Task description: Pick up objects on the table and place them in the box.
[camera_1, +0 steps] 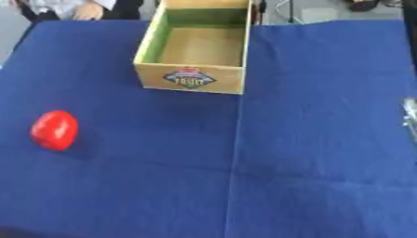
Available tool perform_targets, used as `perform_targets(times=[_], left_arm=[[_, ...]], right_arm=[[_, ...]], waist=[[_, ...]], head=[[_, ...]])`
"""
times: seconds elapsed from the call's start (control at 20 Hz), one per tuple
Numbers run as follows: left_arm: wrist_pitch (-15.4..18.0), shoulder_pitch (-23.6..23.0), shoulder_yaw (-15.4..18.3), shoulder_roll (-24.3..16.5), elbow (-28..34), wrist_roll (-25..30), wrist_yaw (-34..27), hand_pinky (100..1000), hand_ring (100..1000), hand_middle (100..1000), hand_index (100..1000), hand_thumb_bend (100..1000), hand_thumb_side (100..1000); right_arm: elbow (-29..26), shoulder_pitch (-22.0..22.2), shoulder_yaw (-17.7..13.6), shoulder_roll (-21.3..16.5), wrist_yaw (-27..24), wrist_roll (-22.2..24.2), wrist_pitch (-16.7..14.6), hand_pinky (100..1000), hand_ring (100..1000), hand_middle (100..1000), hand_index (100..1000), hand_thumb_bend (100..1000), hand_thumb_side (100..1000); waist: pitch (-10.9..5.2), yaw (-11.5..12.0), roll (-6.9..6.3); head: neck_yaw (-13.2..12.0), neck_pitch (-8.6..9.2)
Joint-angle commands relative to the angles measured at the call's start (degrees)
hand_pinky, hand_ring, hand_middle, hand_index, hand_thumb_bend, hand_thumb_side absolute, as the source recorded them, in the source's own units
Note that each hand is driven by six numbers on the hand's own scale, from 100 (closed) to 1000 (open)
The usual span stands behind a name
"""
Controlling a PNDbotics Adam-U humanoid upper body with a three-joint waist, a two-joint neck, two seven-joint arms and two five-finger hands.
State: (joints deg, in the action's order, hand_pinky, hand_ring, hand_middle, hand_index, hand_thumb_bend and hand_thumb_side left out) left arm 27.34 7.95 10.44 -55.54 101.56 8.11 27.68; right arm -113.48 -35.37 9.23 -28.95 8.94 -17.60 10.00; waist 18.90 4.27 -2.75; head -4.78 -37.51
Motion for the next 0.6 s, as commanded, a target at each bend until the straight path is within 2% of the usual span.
perform_targets(times=[0.05, 0.4, 0.6], left_arm=[[-0.1, 2.2, -1.5, -3.0, -0.9, 0.9, -0.8, 674, 798, 820, 1000, 747, 947], [0.3, 5.5, -3.9, -3.2, -4.6, 3.9, -1.9, 669, 796, 817, 1000, 775, 884], [2.1, 7.1, -5.0, -3.7, -7.5, 6.1, -2.1, 669, 795, 816, 1000, 834, 764]], right_arm=[[-1.1, -1.2, 0.0, -0.4, -0.2, 0.4, -0.1, 864, 826, 685, 795, 100, 985], [-1.1, -1.4, 0.2, -0.2, -0.3, 0.7, 0.0, 865, 826, 685, 795, 100, 985], [-1.1, -1.5, 0.4, -0.2, -0.4, 0.9, 0.0, 865, 826, 685, 790, 100, 985]], waist=[[-1.33, -0.1, -0.18], [-1.27, -0.3, -0.28], [-1.07, -0.6, -0.35]], head=[[-0.4, 0.78], [-0.6, 1.13], [-0.8, 1.29]])
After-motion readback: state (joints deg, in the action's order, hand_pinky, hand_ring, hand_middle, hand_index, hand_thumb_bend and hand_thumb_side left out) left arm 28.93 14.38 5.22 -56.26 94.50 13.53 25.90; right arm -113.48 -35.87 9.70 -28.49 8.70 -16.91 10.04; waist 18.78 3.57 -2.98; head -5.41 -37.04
